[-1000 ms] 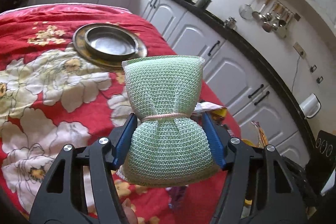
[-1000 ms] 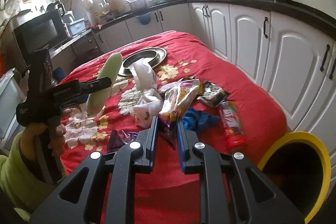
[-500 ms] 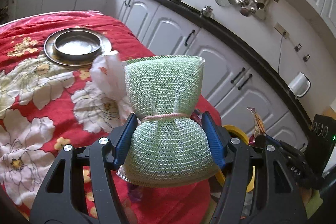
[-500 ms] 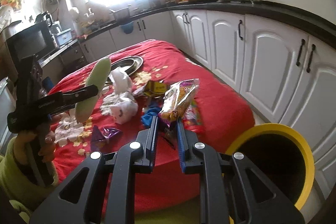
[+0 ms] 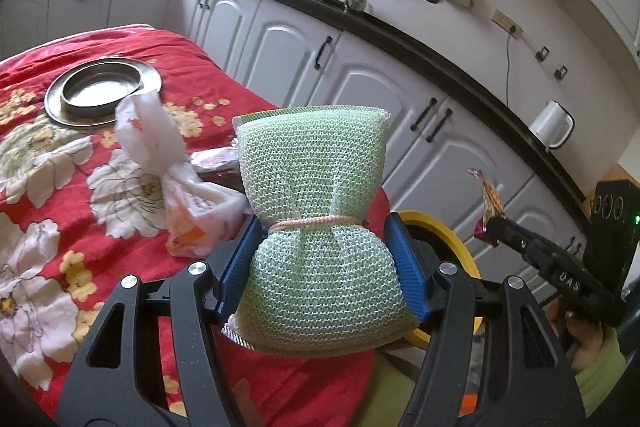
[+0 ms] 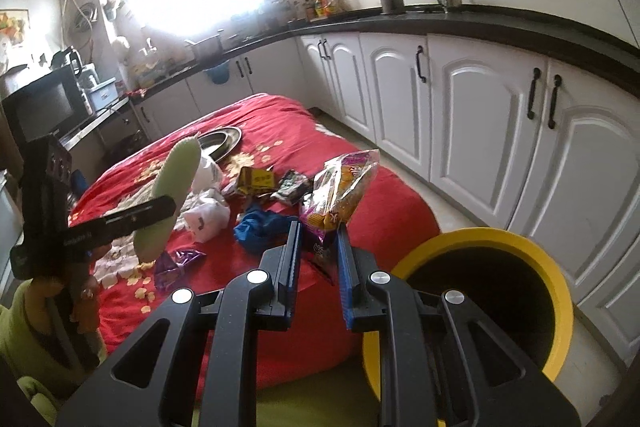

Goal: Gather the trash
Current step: 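Carry the sponge and wrapper over the yellow bin and release both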

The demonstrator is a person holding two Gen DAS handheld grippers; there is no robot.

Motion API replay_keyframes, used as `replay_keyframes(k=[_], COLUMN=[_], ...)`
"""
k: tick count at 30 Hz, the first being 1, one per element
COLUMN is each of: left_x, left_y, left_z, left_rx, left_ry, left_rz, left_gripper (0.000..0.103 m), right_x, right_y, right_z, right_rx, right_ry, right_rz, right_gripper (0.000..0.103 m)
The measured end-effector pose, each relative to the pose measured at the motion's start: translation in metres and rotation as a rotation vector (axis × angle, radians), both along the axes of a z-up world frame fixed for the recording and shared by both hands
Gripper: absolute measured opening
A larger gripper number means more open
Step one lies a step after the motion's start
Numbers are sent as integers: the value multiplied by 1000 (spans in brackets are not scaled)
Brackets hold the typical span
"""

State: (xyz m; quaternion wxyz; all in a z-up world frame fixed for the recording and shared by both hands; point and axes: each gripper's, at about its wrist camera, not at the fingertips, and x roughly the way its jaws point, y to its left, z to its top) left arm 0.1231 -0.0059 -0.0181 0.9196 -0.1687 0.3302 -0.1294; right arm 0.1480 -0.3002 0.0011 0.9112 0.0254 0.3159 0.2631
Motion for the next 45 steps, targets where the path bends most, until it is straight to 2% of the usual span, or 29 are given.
replay_keyframes(k=[17,35,45], left_x=[2,9,16], left_y=[-56,-121,-170], left_z=[-10,-27,-42], left_rx=[51,104,184], left_ry=[5,27,32], left_rz=[-140,-266,-384], left_gripper=[55,55,55], right_x=[-1,5,12], right_y=[-55,-103,-128], right_z=[-2,-25,-45], right_rx=[41,35,24], right_ry=[5,58,105], right_rz=[-118,-234,-293], right_gripper=[17,17,17])
